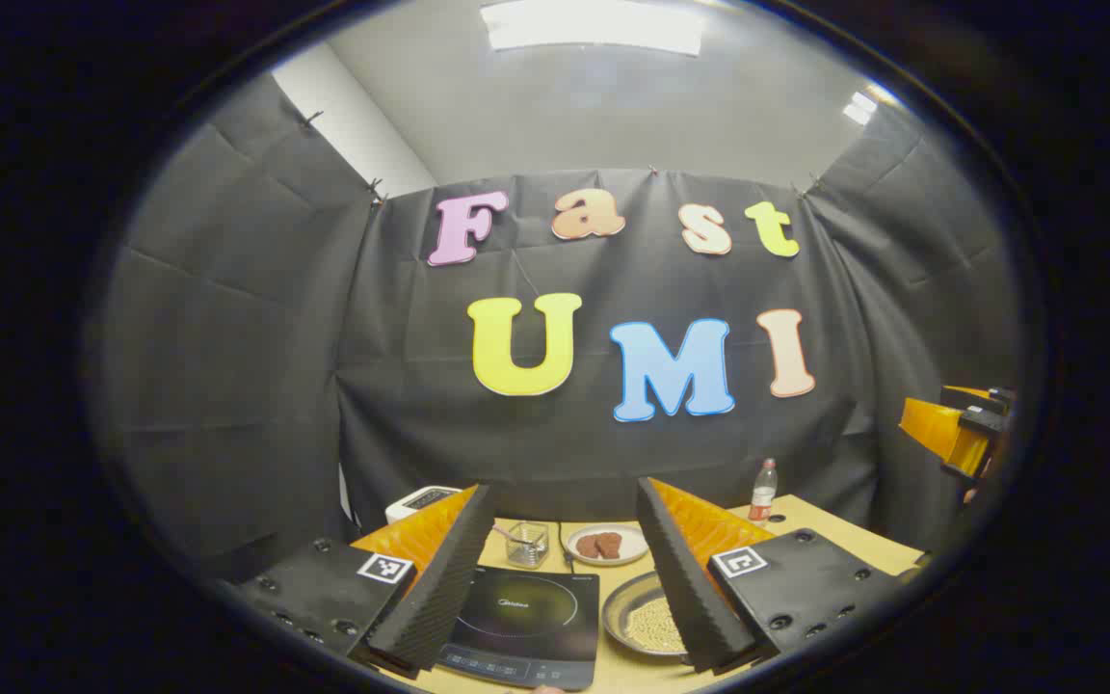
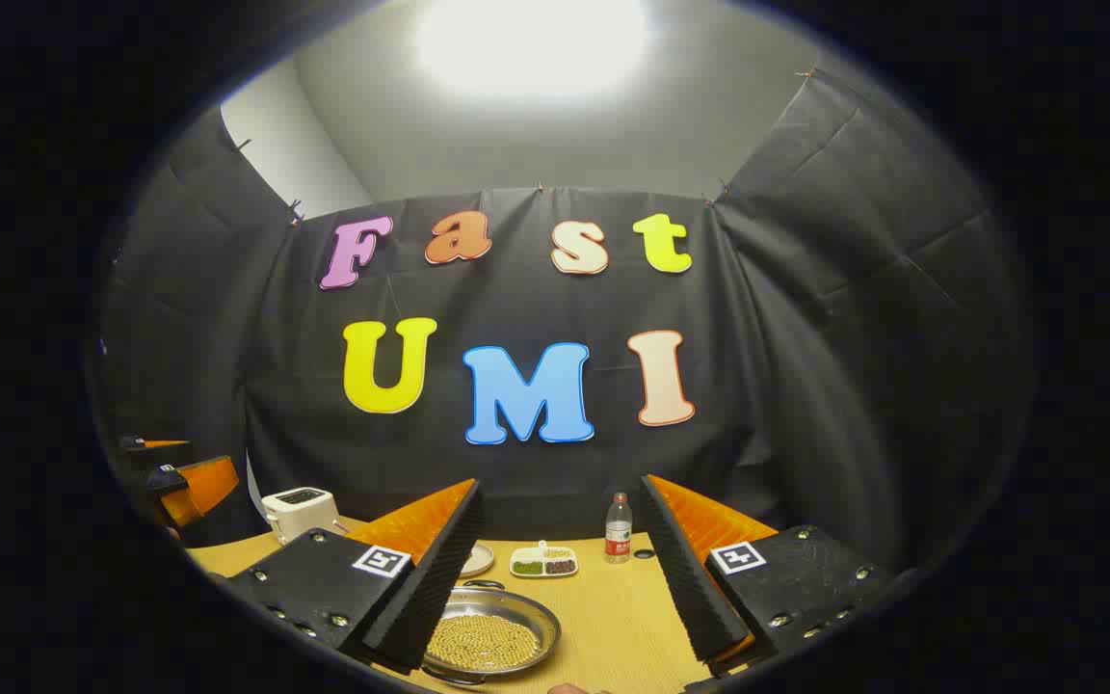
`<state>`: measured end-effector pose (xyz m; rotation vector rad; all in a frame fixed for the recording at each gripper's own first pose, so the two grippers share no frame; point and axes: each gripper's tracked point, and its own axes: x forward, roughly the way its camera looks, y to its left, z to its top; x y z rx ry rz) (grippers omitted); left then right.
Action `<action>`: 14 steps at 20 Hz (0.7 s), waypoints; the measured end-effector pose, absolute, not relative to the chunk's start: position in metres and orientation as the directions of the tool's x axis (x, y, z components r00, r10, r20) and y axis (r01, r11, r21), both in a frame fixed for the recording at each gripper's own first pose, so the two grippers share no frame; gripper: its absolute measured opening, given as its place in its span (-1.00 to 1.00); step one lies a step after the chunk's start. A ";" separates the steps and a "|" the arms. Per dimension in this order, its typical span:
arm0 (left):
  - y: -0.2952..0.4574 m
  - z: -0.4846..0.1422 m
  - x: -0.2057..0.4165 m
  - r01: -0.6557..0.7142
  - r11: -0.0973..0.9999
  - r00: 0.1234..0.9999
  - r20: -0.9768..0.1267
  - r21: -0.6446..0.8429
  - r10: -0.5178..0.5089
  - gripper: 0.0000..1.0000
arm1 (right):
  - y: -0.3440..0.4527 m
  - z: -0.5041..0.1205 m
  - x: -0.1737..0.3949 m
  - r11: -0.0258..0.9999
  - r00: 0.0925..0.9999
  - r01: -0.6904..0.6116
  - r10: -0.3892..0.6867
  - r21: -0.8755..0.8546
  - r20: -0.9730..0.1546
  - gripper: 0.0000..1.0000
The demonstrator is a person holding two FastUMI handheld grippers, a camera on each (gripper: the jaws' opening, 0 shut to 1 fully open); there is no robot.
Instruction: First push the handle of the pot to place it horizontally, then grasp the pot with both hands and set it on the induction cooktop.
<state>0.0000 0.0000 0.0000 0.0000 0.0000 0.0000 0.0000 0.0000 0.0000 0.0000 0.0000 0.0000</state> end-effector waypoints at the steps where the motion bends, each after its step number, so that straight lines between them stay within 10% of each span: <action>1: -0.003 0.001 0.000 -0.002 1.000 1.000 0.000 -0.009 0.002 0.94 | -0.004 0.003 0.003 1.000 1.000 0.008 -0.008 0.000 0.003 0.94; 14: -0.012 0.018 -0.019 -0.001 1.000 0.999 0.041 -0.027 0.003 0.94 | 0.001 0.024 0.003 0.999 0.997 -0.039 0.039 -0.011 0.063 0.94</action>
